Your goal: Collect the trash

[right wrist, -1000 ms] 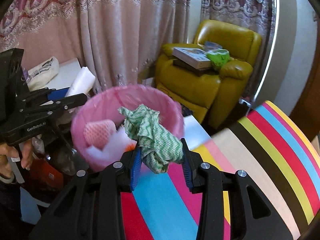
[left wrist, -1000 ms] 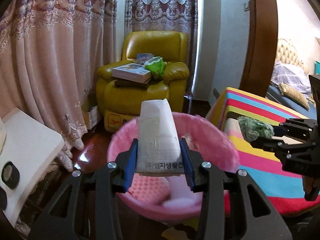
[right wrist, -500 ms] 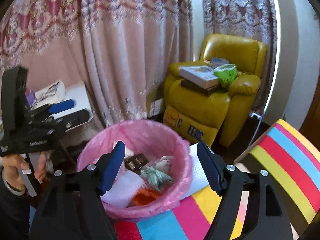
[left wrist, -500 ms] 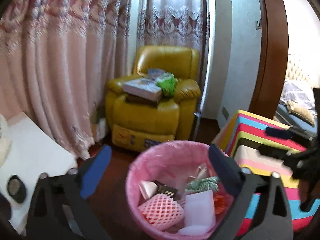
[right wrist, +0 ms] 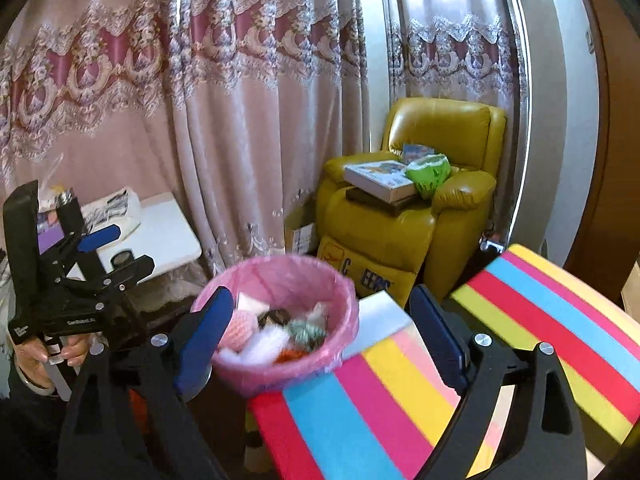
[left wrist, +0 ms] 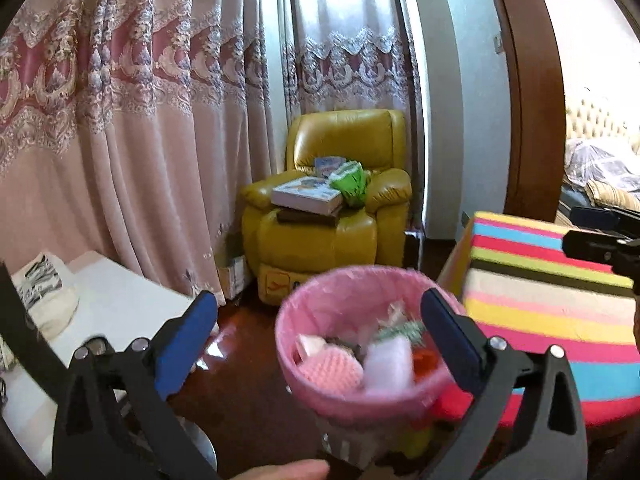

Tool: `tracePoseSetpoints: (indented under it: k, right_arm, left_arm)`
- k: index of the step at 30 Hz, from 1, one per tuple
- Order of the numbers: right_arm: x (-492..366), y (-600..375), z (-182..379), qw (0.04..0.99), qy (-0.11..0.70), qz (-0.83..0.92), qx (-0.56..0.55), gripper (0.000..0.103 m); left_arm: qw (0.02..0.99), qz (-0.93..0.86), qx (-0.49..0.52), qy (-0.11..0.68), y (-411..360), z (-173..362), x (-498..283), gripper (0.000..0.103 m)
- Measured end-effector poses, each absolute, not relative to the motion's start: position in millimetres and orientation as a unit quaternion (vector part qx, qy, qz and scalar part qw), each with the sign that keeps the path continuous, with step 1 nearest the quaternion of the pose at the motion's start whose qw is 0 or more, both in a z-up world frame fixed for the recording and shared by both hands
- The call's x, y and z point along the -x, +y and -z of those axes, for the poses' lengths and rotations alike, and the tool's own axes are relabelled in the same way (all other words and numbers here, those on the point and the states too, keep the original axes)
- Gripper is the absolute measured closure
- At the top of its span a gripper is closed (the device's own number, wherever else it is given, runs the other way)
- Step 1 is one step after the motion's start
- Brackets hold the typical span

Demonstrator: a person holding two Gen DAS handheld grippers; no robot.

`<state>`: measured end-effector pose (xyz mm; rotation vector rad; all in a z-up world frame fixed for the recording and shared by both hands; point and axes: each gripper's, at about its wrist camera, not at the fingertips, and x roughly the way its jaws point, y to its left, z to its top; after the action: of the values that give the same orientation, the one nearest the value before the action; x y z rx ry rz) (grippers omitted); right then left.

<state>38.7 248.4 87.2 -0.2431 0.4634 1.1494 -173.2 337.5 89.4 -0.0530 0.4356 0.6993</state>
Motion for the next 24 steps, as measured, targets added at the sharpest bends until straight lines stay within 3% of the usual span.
tracePoseSetpoints:
  k: [13,24]
  right_arm:
    - [-11.5,228.0,-11.9,0.807,0.236,-0.517,0.156,0.018]
    - [-8.6,234.0,-7.2,0.807,0.235,-0.519,0.159,0.018]
  left_arm:
    - [0.908,-0.323,0.080,0.253,294.4,-23.4,198.1,0.005]
    - [0.909,-0.318,0.078,0.260,296.5,-17.5,189.4,0.005]
